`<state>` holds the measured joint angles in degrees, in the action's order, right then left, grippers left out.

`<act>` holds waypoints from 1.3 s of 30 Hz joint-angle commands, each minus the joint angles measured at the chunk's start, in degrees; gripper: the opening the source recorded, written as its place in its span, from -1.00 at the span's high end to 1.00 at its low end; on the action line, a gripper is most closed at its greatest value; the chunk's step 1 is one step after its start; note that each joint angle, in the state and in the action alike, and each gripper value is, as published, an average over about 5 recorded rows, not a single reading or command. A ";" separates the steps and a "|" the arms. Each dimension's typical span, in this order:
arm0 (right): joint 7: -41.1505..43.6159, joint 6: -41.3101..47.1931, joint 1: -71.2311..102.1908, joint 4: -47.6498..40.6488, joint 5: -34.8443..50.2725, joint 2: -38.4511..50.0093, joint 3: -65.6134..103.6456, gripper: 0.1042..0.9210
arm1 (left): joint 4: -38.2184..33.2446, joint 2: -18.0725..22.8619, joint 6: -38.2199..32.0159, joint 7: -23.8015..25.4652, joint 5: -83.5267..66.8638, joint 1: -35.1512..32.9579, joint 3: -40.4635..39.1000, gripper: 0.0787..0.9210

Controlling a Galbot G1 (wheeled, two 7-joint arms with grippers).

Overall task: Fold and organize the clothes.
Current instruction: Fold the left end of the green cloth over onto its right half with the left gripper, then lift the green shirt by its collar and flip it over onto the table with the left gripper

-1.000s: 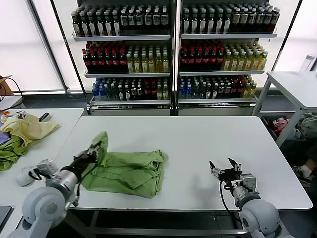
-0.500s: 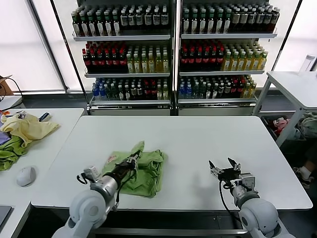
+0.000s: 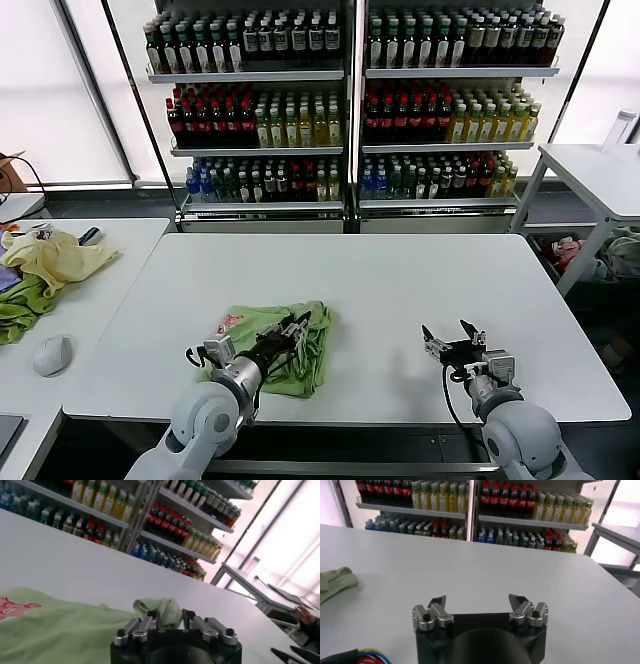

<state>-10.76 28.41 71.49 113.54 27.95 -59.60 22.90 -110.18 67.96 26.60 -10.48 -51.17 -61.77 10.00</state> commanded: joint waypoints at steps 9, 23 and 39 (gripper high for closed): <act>0.00 -0.04 -0.75 -0.23 -0.09 -0.77 -0.53 -0.76 | -2.93 -8.27 -3.86 3.53 2.95 -8.46 17.71 -0.52; -0.16 0.02 -0.81 -0.14 -0.26 -0.93 -0.31 -0.76 | 7.67 -7.10 -4.61 2.22 10.68 -7.41 15.20 -0.77; -0.26 0.25 -0.17 1.07 -0.30 -1.01 0.35 -0.76 | 7.18 -6.48 -1.34 5.14 6.89 -8.80 14.13 -0.77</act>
<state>-10.99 28.60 71.26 114.33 27.65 -60.57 23.15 -103.28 61.53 23.48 -6.83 -41.38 -69.78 23.44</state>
